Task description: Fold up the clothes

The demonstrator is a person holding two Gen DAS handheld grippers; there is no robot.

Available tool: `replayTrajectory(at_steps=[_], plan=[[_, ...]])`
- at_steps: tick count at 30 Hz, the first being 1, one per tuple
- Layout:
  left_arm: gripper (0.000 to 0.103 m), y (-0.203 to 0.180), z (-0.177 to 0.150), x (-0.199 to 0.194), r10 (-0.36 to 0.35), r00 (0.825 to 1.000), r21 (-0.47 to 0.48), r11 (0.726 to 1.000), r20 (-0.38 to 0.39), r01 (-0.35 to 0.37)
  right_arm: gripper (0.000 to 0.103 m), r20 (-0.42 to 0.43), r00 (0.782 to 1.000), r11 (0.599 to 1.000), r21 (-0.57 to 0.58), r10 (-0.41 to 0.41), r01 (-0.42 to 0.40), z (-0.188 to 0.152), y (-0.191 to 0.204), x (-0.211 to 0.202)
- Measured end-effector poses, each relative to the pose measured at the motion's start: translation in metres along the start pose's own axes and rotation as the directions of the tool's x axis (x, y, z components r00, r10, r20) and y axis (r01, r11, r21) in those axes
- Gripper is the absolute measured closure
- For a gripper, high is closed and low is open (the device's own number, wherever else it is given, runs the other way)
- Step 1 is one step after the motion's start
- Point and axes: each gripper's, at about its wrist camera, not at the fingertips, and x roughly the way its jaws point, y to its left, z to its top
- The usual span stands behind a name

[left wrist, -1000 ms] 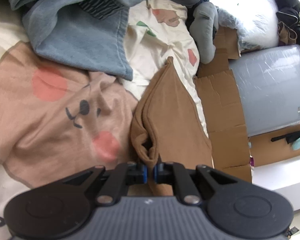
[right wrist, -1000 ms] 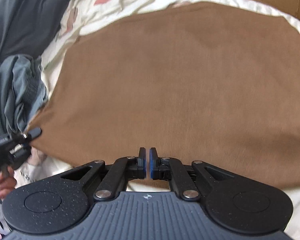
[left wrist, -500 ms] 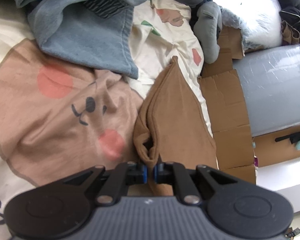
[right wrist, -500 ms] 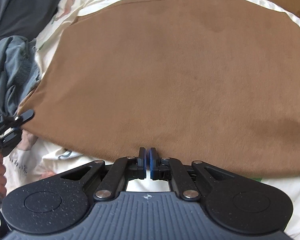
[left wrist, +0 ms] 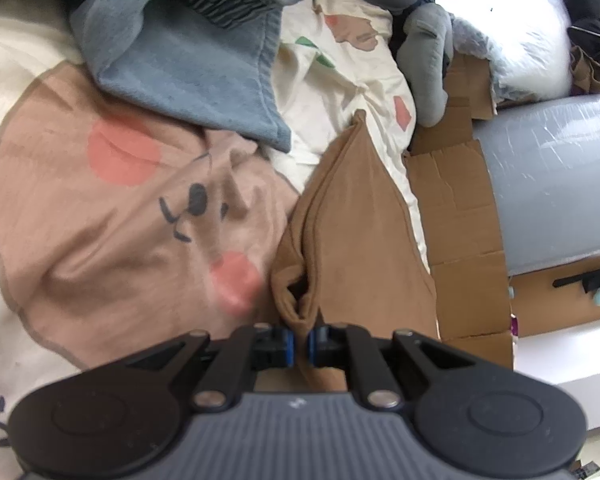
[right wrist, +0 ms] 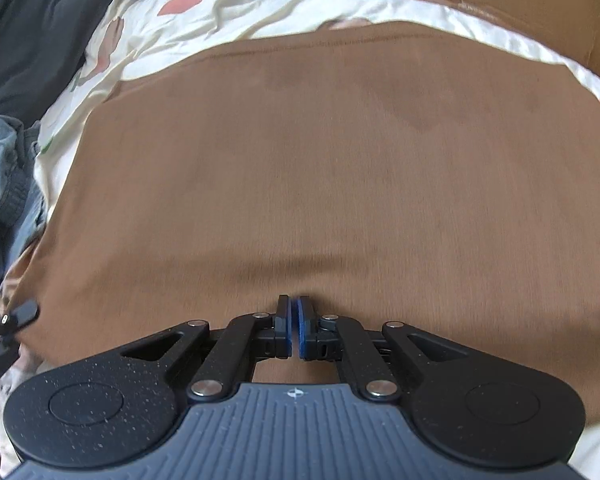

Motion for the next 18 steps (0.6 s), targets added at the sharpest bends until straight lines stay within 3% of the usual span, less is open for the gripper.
replayTrajectory(at_steps=[18], plan=[[0.095,0.006,0.003,0.002,-0.011,1.0,-0.012,1.0,-0.028,0.011,0.097,0.082,0.994,0.997,0.04,-0.07,0.067,0.073,0.011,0.038]])
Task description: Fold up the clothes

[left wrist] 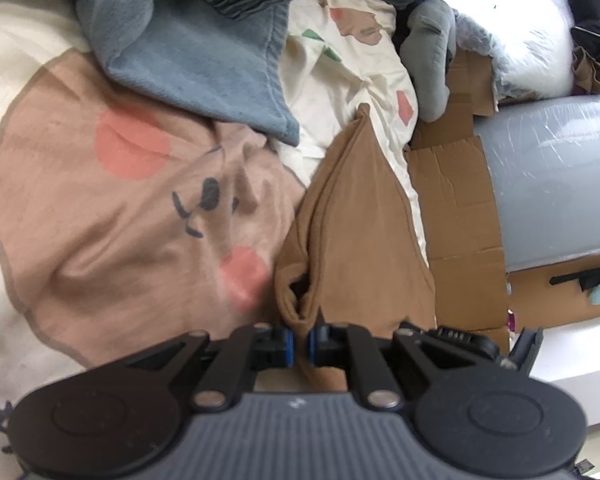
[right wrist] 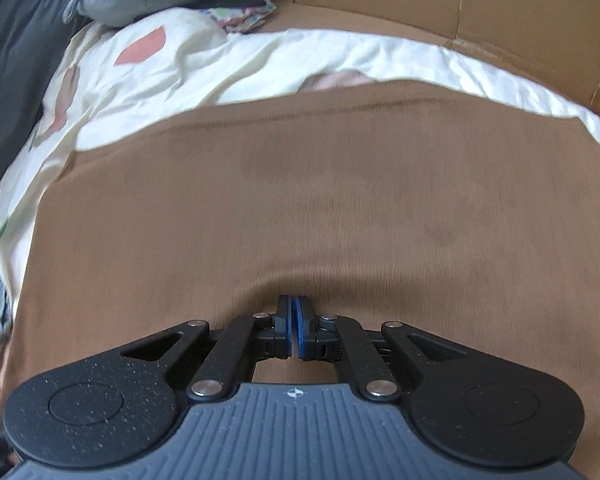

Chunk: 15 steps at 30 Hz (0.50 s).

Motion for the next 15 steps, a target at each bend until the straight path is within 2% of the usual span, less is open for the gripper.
replayTrajectory(at_steps=[6,15], plan=[[0.095,0.001,0.001,0.0,-0.002,1.0,-0.005,1.0,-0.003,0.002,0.097,0.034,0.999,0.999,0.019,-0.032,0.031,0.025,-0.001,0.011],[0.095,0.004,0.002,0.0,-0.002,1.0,-0.009,1.0,-0.008,0.002,0.097,0.032,0.998,0.998,0.012,-0.054,0.054,0.056,-0.005,0.03]])
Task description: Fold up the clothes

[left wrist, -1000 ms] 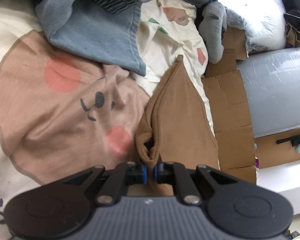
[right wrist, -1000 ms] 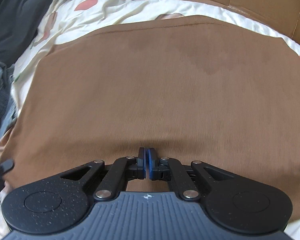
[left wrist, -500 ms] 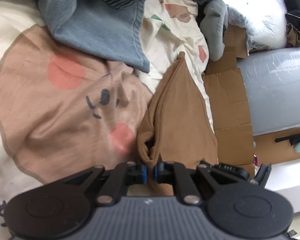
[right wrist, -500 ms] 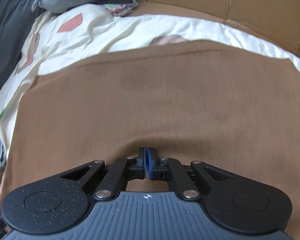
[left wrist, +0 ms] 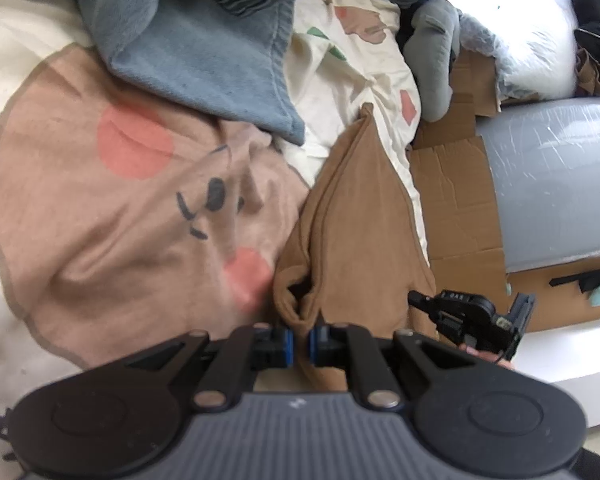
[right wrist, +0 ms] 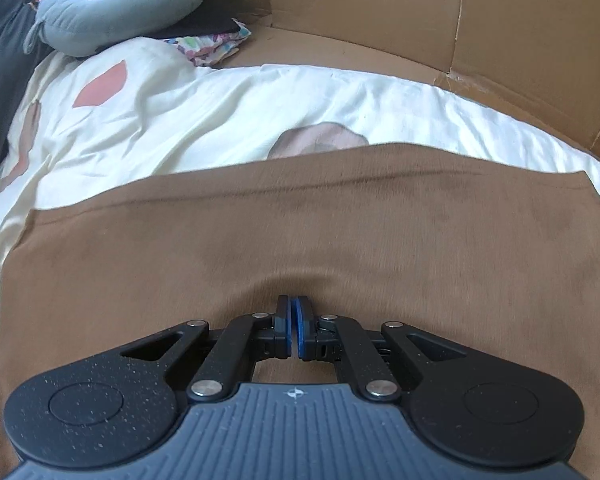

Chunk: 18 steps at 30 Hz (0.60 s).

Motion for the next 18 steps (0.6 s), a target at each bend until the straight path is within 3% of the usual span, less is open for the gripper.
replayTrajectory(at_steps=[18], plan=[[0.095,-0.002,0.003,-0.001,-0.003,1.0,0.012,1.0,-0.006,0.003,0.095,-0.001,1.0,1.0,-0.005,-0.013,0.013,0.065,0.01,0.039]])
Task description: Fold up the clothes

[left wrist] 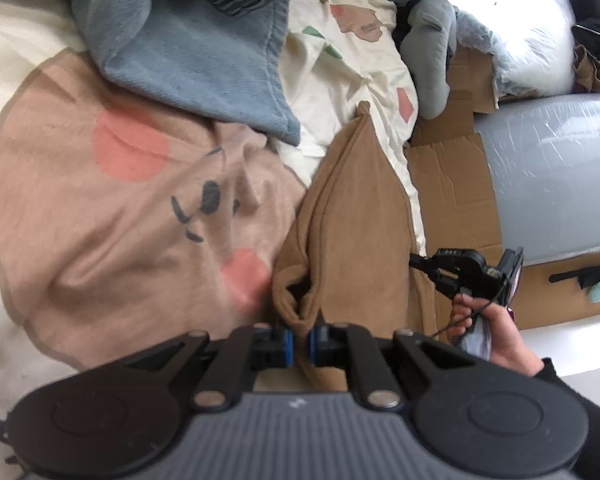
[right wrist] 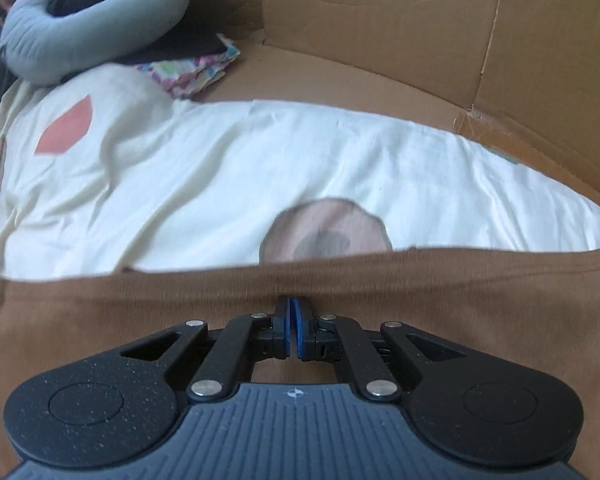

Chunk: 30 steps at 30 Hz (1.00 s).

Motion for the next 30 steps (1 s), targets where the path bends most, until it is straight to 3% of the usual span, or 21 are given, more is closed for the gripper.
replayTrajectory(at_steps=[5,7,9,19,30], plan=[[0.095,0.0,0.001,-0.003,-0.01,1.0,0.001,1.0,-0.001,0.01,0.092,-0.025,0.999,1.0,0.011,0.026,-0.026,0.013,-0.005,-0.005],[0.095,-0.001,0.0,-0.004,-0.015,1.0,-0.001,1.0,0.002,0.015,0.067,-0.028,0.999,0.999,0.011,0.042,-0.042,0.017,-0.009,-0.012],[0.095,-0.002,0.0,-0.005,-0.019,1.0,-0.005,1.0,0.005,0.019,0.06,-0.021,0.998,0.998,-0.009,0.063,-0.063,0.021,-0.012,-0.024],[0.095,-0.007,0.001,-0.015,-0.033,0.999,0.0,0.999,0.012,0.033,0.06,-0.031,0.993,0.985,-0.126,0.111,-0.114,0.014,-0.032,-0.083],[0.096,-0.035,0.007,-0.019,-0.059,0.998,0.023,0.998,0.012,0.059,0.059,-0.046,0.976,0.945,-0.242,0.214,-0.219,-0.057,-0.019,-0.145]])
